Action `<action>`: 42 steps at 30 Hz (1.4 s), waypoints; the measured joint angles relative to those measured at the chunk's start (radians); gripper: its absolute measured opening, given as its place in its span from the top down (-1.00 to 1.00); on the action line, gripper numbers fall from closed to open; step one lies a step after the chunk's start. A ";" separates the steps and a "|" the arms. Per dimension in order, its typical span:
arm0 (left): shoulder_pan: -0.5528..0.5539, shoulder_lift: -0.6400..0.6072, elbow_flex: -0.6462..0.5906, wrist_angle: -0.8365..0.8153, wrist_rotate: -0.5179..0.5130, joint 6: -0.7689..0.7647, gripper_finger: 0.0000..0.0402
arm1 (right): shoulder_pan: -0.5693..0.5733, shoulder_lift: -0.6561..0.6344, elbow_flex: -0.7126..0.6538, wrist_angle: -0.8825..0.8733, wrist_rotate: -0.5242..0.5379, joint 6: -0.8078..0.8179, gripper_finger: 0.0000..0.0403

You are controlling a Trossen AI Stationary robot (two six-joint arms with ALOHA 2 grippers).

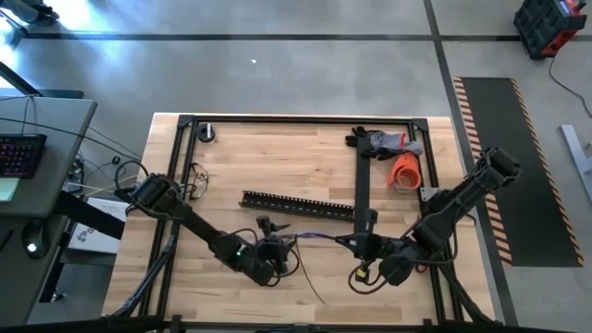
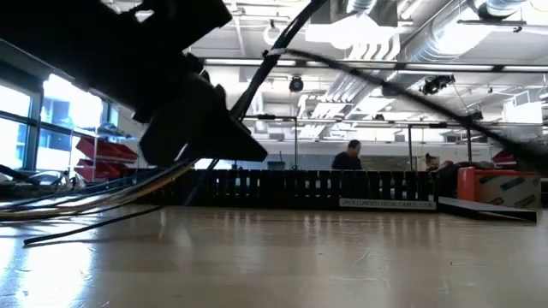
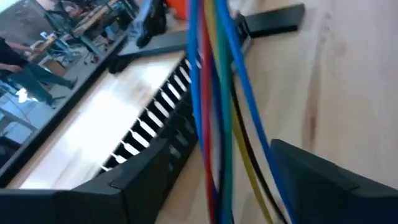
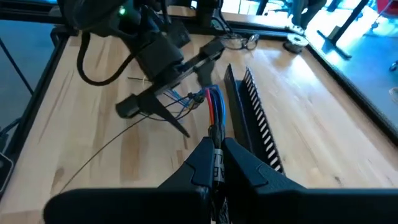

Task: Ziptie cables
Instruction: Put the cable wires into the black cable duct

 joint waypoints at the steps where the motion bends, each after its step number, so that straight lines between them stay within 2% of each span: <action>1: 0.000 0.000 0.000 -0.014 0.005 -0.011 -0.22 | 0.005 0.000 0.012 -0.010 0.005 -0.006 0.99; 9: 0.008 -0.006 0.000 -0.089 0.017 -0.042 0.36 | 0.035 0.000 0.142 -0.092 0.053 -0.089 0.99; 15: -0.032 -0.075 -0.001 -0.206 0.016 -0.044 0.93 | 0.035 -0.002 0.148 -0.181 0.043 0.011 0.99; 19: -0.066 -0.200 0.000 -0.406 0.018 -0.098 0.98 | 0.034 -0.002 0.125 -0.233 0.017 0.120 0.99; 22: -0.072 -0.323 0.000 -0.597 0.106 -0.136 0.99 | 0.014 0.007 0.119 -0.226 0.022 0.153 0.99; 25: -0.045 -0.426 0.000 -0.746 0.232 -0.086 1.00 | -0.024 0.052 0.119 -0.122 0.051 0.040 0.99; 28: -0.003 -0.514 0.000 -0.876 0.240 -0.045 1.00 | -0.084 0.103 0.123 -0.032 0.020 -0.092 0.99; 34: 0.142 -0.614 0.000 -1.137 0.330 0.028 1.00 | -0.184 0.159 0.123 -0.060 -0.035 -0.098 0.99; 38: 0.255 -0.620 -0.047 -1.156 0.427 0.174 1.00 | -0.212 0.166 0.123 -0.091 -0.071 -0.082 0.99; 42: 0.370 -0.611 -0.116 -1.029 0.557 0.288 1.00 | -0.224 0.166 0.123 -0.161 -0.089 -0.032 0.99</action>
